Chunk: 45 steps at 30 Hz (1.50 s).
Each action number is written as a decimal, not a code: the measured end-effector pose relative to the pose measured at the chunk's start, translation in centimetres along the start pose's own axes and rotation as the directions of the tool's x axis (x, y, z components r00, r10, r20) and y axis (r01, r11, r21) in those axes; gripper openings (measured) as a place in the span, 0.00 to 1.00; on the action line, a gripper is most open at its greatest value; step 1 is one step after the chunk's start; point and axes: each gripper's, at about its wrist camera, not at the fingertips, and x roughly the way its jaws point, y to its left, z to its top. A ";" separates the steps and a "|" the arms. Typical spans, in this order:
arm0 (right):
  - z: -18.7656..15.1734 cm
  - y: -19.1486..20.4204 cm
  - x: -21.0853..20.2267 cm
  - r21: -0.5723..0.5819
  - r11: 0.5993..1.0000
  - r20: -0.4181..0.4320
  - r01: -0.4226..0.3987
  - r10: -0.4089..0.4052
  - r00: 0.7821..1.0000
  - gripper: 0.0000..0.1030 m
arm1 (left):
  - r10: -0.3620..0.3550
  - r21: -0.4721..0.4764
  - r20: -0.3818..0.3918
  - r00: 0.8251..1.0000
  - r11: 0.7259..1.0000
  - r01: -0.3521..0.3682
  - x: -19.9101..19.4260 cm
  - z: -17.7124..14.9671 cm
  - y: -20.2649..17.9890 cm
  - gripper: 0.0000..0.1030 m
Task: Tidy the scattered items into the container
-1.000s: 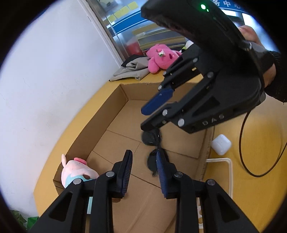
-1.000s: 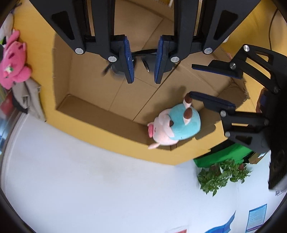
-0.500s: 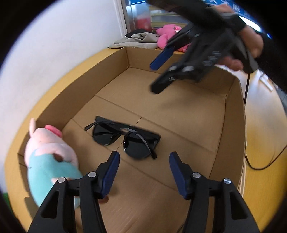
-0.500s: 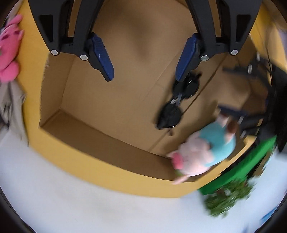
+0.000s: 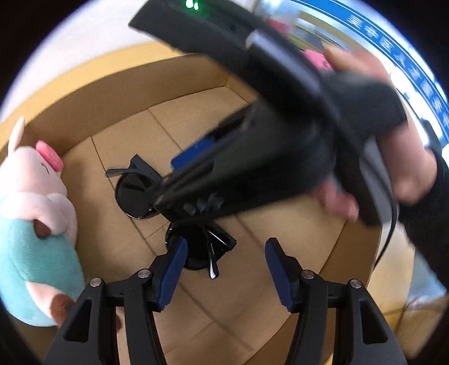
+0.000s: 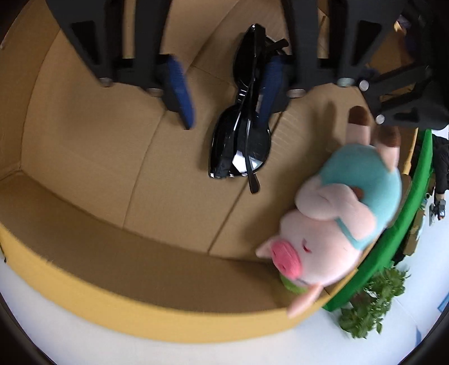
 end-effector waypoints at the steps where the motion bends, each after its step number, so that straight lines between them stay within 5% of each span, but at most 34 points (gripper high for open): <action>1: -0.2 -0.1 0.1 0.009 1.000 0.002 -0.006 0.006 1.000 0.30 | 0.008 -0.017 -0.003 1.000 1.000 -0.008 0.2 0.2 0.0 0.56; 4: -0.5 -0.4 -0.2 0.035 0.999 0.015 -0.007 0.007 1.000 0.10 | 0.054 -0.075 -0.042 0.998 0.996 -0.057 1.6 0.5 0.4 0.46; 6: -0.6 -0.7 -0.6 0.050 0.999 0.025 -0.010 0.009 1.000 0.10 | 0.062 -0.111 -0.061 0.996 0.991 -0.069 2.4 0.5 0.8 0.25; 9: -1.0 -1.4 -1.2 0.080 0.996 0.045 -0.026 0.023 0.999 0.09 | 0.053 -0.144 -0.039 0.998 0.988 -0.058 2.1 0.5 0.9 0.12; 21: -0.3 -2.4 -7.0 0.165 0.975 0.223 -0.149 0.110 0.969 0.09 | -0.022 -0.136 0.091 0.996 0.990 0.034 -0.5 0.0 0.7 0.12; 27: 0.1 -1.4 -7.2 0.161 0.974 0.229 -0.157 0.118 0.966 0.09 | 0.001 -0.138 0.100 0.995 0.990 0.013 -1.1 -0.2 0.9 0.02; 38: 2.2 -3.0 -6.9 0.203 0.956 0.245 -0.213 0.161 0.956 0.09 | 0.000 -0.186 0.067 0.998 0.983 0.013 -1.4 0.4 3.2 0.00; 41: 2.2 -3.1 -7.1 0.200 0.953 0.254 -0.228 0.174 0.951 0.09 | -0.030 -0.210 0.111 0.993 0.976 0.053 -2.6 0.5 3.8 0.02; 43: 2.3 -3.1 -7.4 0.198 0.953 0.260 -0.227 0.173 0.950 0.09 | 0.017 -0.196 0.113 0.993 0.981 0.006 -3.4 0.8 3.8 0.16; 45: 2.4 -3.3 -7.6 0.196 0.953 0.264 -0.231 0.175 0.948 0.09 | 0.065 -0.171 0.110 0.992 0.984 -0.046 -3.9 1.0 3.7 0.61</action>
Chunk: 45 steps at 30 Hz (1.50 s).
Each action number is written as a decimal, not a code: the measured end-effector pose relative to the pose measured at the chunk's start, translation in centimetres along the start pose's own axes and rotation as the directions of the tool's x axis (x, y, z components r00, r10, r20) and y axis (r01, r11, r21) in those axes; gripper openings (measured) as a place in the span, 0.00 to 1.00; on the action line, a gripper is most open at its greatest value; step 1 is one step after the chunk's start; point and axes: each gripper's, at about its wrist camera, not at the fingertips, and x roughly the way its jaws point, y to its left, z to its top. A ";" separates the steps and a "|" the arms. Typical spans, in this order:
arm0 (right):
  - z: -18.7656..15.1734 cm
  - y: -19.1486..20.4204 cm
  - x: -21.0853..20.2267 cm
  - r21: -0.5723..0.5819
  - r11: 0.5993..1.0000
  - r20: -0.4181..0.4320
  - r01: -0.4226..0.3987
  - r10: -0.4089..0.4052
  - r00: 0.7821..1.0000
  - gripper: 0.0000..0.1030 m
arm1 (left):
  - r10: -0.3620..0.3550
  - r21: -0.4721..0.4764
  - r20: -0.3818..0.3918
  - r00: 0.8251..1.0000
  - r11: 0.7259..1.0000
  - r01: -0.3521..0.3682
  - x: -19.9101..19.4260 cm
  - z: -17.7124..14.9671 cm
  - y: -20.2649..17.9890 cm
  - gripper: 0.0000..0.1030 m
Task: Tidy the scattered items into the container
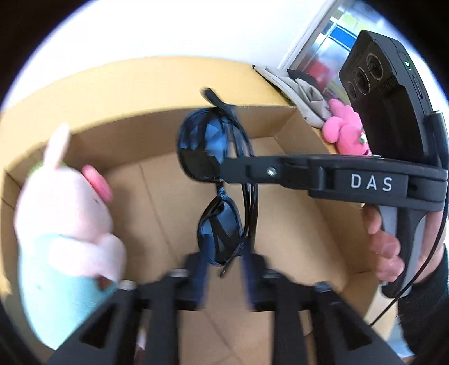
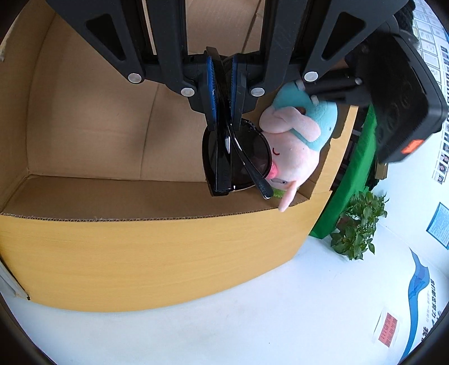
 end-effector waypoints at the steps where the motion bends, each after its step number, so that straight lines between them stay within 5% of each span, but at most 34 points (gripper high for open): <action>1: 0.1 0.0 -0.1 0.000 1.000 0.003 -0.003 0.003 1.000 0.09 | 0.021 0.010 0.006 1.000 1.000 -0.021 -0.1 0.2 0.0 0.69; 4: 0.3 0.0 -0.7 0.006 1.000 0.017 -0.010 0.010 1.000 0.09 | 0.070 0.043 0.023 0.997 0.997 -0.071 0.1 0.7 -0.1 0.72; 7: 0.4 0.0 -1.0 0.005 1.000 0.019 -0.010 0.010 1.000 0.09 | 0.046 0.075 0.056 0.997 0.996 -0.050 1.2 2.5 2.4 0.69; 11: 0.4 0.0 -1.1 0.000 1.000 0.017 -0.015 0.015 1.000 0.10 | 0.005 0.121 0.002 1.000 0.993 -0.005 2.9 3.8 1.7 0.28; 15: 0.3 -0.6 -0.8 0.007 1.000 0.014 -0.014 0.014 1.000 0.11 | -0.023 0.067 -0.017 1.000 0.997 0.024 3.7 3.7 2.1 0.12; 35: 1.8 -3.4 4.0 0.063 0.998 -0.050 -0.014 0.017 0.999 0.10 | 0.029 -0.041 -0.125 0.992 0.999 -0.034 6.6 4.6 3.5 0.08; 45: 1.9 -4.2 6.3 0.091 0.996 -0.096 0.020 -0.011 0.995 0.10 | 0.123 -0.069 -0.231 0.965 0.987 -0.142 7.7 5.0 3.0 0.14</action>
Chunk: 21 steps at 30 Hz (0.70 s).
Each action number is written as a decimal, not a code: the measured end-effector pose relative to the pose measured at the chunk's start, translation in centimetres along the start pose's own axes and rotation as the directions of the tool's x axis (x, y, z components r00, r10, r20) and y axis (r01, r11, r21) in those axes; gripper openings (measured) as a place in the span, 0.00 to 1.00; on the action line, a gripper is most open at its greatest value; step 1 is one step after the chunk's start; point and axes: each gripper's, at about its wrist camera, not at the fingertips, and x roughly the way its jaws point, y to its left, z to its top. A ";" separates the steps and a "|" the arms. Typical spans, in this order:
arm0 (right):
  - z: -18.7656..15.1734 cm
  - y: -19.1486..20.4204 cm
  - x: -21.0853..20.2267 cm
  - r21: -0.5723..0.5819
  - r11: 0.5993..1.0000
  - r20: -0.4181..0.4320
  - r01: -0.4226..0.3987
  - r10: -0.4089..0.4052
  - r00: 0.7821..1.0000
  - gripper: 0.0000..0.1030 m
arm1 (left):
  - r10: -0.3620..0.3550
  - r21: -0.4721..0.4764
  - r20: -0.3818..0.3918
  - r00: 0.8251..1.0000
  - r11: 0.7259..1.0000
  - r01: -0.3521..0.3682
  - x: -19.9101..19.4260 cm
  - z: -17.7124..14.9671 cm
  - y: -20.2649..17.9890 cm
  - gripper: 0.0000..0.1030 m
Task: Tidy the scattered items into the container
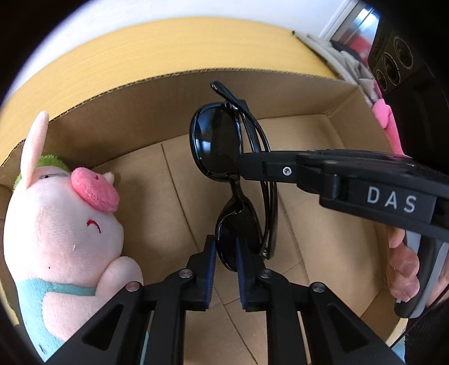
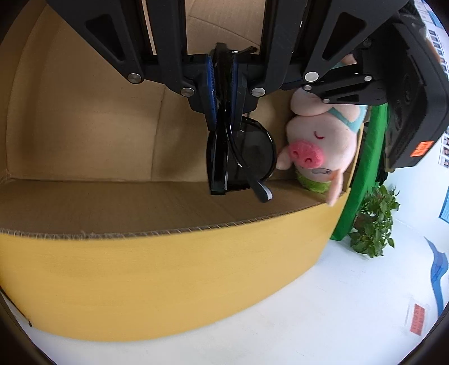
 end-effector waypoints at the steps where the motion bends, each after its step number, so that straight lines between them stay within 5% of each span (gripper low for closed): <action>1: 0.0 -0.2 0.2 0.008 1.000 -0.004 -0.001 0.001 1.000 0.10 | 0.011 -0.007 -0.013 1.000 1.000 -0.011 0.3 0.2 -0.1 0.15; 7: -0.3 -1.2 1.5 0.037 0.999 -0.022 0.007 -0.006 1.000 0.11 | 0.109 0.005 -0.092 0.990 0.994 -0.109 2.3 0.4 -1.1 0.14; 15: -0.6 -2.4 1.0 0.083 0.995 0.011 -0.046 0.045 0.999 0.17 | 0.125 -0.035 -0.058 0.990 0.991 -0.127 1.4 0.4 -0.8 0.15; 17: -0.5 -2.4 0.2 0.087 0.994 0.036 -0.062 0.059 0.998 0.37 | 0.114 -0.047 -0.027 0.993 0.992 -0.116 0.3 0.2 -0.8 0.17; 21: -0.7 -1.2 -1.9 0.069 0.994 0.076 -0.082 0.077 0.994 0.60 | 0.126 -0.071 0.071 0.990 0.990 -0.121 -2.7 -0.7 -1.2 0.30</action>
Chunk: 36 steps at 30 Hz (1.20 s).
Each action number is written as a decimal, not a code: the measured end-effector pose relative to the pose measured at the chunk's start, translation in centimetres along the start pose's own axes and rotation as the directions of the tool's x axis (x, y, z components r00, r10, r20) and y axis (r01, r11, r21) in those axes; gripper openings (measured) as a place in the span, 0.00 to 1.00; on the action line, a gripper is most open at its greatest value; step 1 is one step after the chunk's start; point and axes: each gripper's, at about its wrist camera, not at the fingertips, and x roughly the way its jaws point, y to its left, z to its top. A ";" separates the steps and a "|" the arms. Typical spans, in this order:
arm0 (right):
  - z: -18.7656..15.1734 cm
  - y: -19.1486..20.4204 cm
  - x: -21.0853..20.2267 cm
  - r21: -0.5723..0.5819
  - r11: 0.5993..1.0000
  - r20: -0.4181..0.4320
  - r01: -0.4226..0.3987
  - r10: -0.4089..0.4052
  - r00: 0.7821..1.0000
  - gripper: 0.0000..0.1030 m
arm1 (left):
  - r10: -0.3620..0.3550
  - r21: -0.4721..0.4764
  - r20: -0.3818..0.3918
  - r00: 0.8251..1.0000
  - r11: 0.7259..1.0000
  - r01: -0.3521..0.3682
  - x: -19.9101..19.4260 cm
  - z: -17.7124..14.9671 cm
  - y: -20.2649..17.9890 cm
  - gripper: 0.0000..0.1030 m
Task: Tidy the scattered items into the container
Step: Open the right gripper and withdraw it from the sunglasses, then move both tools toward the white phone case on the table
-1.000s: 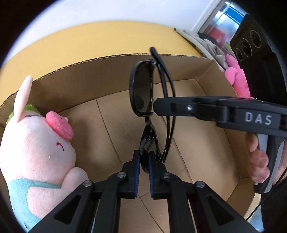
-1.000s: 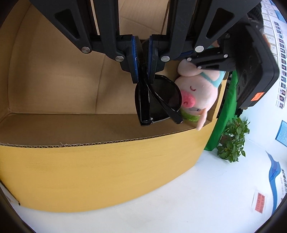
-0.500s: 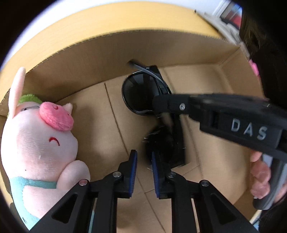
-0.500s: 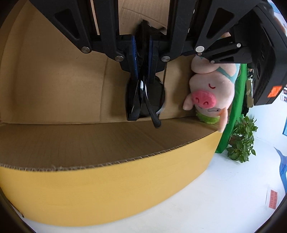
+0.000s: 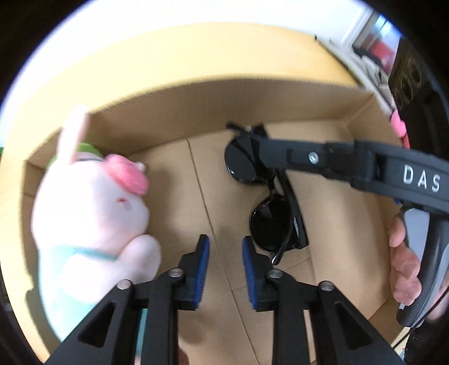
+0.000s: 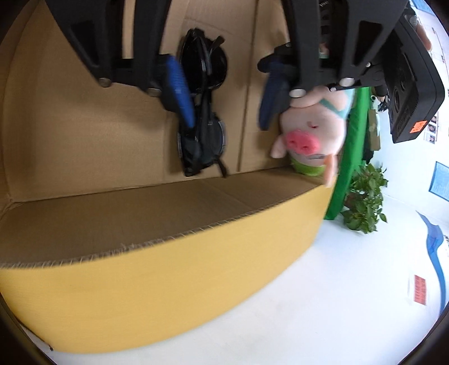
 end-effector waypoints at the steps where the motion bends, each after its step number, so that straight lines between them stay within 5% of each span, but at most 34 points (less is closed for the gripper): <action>1: -0.3 0.6 -0.7 -0.019 1.000 0.011 0.013 -0.013 1.000 0.64 | 0.005 0.000 0.034 0.999 1.000 -0.005 -1.1 -0.4 -0.1 0.32; 5: -2.6 3.4 -4.9 -0.126 0.989 0.081 0.071 -0.061 0.995 0.85 | -0.011 -0.017 0.201 0.980 1.000 0.015 -6.2 -3.0 0.3 0.46; 8: -6.0 5.8 -9.3 -0.216 0.964 0.178 0.153 -0.116 0.977 0.98 | -0.005 -0.057 0.352 0.936 0.998 0.027 -10.1 -5.8 0.0 0.61; 12: -12.3 8.9 -14.9 -0.313 0.902 0.317 0.298 -0.197 0.928 1.00 | 0.053 -0.069 0.523 0.851 0.997 -0.020 -14.4 -11.0 -0.7 0.77; 14: -16.0 10.2 -16.9 -0.324 0.879 0.373 0.350 -0.221 0.901 1.00 | 0.070 -0.067 0.585 0.808 0.997 -0.037 -15.4 -13.6 -2.1 0.77; 20: -24.8 12.3 -19.6 -0.295 0.846 0.480 0.444 -0.270 0.835 1.00 | 0.095 -0.060 0.646 0.757 0.995 -0.074 -17.2 -20.9 -4.7 0.77; 23: -27.4 12.4 -19.9 -0.281 0.829 0.509 0.484 -0.298 0.807 1.00 | 0.107 -0.054 0.648 0.755 0.994 -0.095 -17.4 -23.4 -5.6 0.77; 27: -29.2 11.7 -19.8 -0.282 0.832 0.491 0.477 -0.302 0.817 1.00 | 0.098 -0.050 0.644 0.759 0.995 -0.086 -17.5 -26.1 -6.2 0.77; 36: -32.4 9.0 -18.7 -0.287 0.835 0.418 0.469 -0.332 0.846 1.00 | 0.089 -0.127 0.567 0.819 0.992 -0.020 -13.3 -28.7 -4.8 0.77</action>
